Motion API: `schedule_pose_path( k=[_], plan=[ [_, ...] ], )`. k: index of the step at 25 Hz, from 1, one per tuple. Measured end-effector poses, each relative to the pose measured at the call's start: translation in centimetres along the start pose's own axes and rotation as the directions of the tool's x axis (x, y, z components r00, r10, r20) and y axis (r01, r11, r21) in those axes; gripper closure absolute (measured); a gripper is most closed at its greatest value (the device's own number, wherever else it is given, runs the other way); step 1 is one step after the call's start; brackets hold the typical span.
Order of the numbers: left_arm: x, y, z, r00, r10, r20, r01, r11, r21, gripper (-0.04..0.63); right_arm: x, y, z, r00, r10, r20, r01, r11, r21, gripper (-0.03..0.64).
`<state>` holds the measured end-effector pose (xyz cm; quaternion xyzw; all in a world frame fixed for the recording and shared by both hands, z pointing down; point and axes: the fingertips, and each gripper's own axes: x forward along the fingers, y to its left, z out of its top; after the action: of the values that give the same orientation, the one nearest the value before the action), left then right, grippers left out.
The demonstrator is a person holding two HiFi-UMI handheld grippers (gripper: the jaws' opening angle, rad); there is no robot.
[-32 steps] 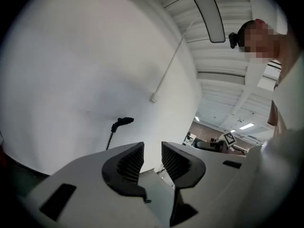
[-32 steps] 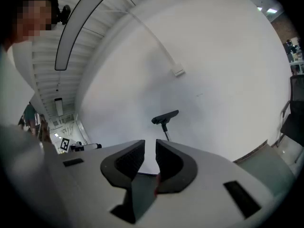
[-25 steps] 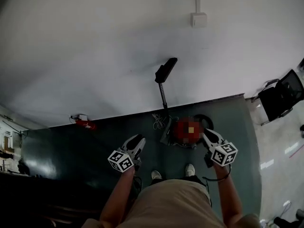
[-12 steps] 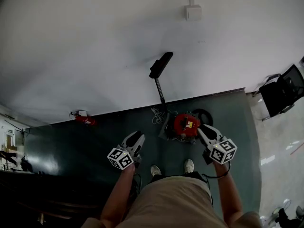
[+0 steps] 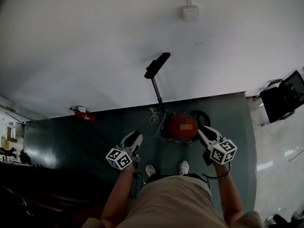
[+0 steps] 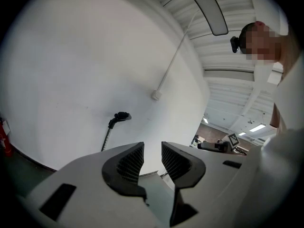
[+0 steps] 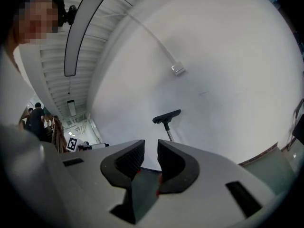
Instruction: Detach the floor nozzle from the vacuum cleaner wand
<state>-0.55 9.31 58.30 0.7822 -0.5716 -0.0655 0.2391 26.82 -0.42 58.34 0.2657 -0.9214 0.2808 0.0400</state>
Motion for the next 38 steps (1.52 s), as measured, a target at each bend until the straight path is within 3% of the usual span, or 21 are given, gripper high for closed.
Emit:
schedule_pose_path(
  k=[11,22,30,34,38],
  plan=[
    [2.4,-0.8,-1.9,1.0,0.002,-0.001,-0.002,0.999,-0.038,0.471,-2.7,-4.7,1.2,0.998,-0.062,-0.01,0.063,0.998,0.019,0.535],
    [2.8,4.4,1.2,1.0,0.001,0.007,-0.001,1.0,-0.019,0.471,2.4,-3.4,1.4,0.998,-0.064,-0.018,0.065,0.997,0.039,0.535],
    [-1.5,13.3,3.7,0.999,-0.027,0.023,0.028,0.997,-0.066,0.471,11.0,2.0,-0.1,0.992,-0.118,-0.04,0.121,0.989,0.083,0.535],
    [-5.1,18.3,6.4,0.998,-0.068,-0.012,0.068,0.997,-0.024,0.471,16.4,6.8,-0.1,0.986,-0.169,0.005,0.165,0.972,0.17,0.535],
    [-7.3,24.6,9.7,0.995,-0.097,-0.026,0.097,0.995,0.014,0.471,22.0,10.4,0.2,0.968,-0.248,0.033,0.239,0.956,0.17,0.535]
  ],
)
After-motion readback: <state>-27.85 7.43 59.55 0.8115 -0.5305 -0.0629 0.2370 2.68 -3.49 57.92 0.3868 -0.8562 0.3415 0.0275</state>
